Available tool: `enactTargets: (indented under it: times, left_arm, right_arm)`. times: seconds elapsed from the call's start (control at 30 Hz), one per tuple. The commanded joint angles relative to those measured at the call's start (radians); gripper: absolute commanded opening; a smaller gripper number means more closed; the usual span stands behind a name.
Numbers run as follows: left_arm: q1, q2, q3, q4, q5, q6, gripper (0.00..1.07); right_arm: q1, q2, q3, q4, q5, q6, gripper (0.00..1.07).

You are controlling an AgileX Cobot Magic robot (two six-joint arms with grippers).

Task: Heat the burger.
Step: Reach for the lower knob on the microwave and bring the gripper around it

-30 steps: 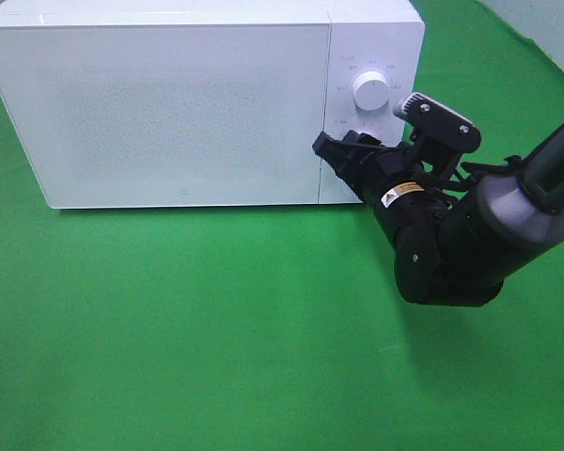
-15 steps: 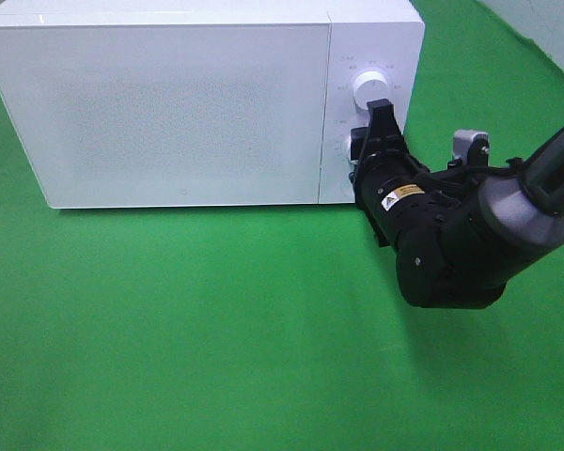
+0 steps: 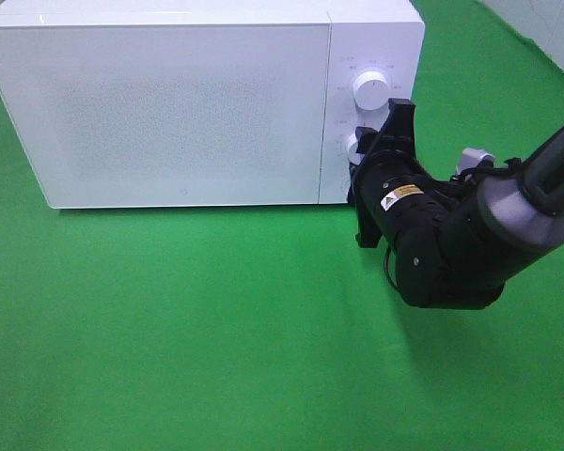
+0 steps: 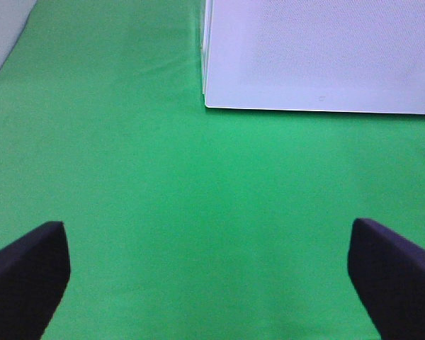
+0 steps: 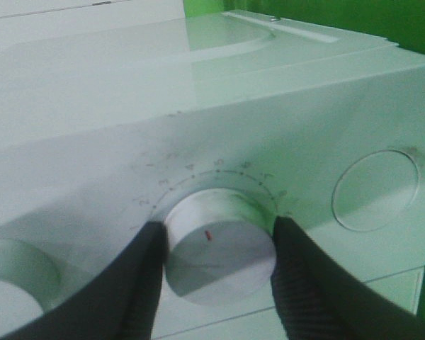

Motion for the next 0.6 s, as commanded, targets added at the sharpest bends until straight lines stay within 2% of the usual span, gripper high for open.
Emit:
enactTargets:
  times: [0.03,0.6]
  left_arm:
    - [0.003,-0.017,0.003,-0.002,-0.007,0.000,1.00]
    - [0.003,-0.017,0.003,-0.002,-0.007,0.000,1.00]
  right_arm:
    - [0.017,-0.011,-0.035,-0.140,-0.169,0.034,0.00]
    - [0.017,-0.011,-0.035,-0.082,-0.169,0.034,0.00]
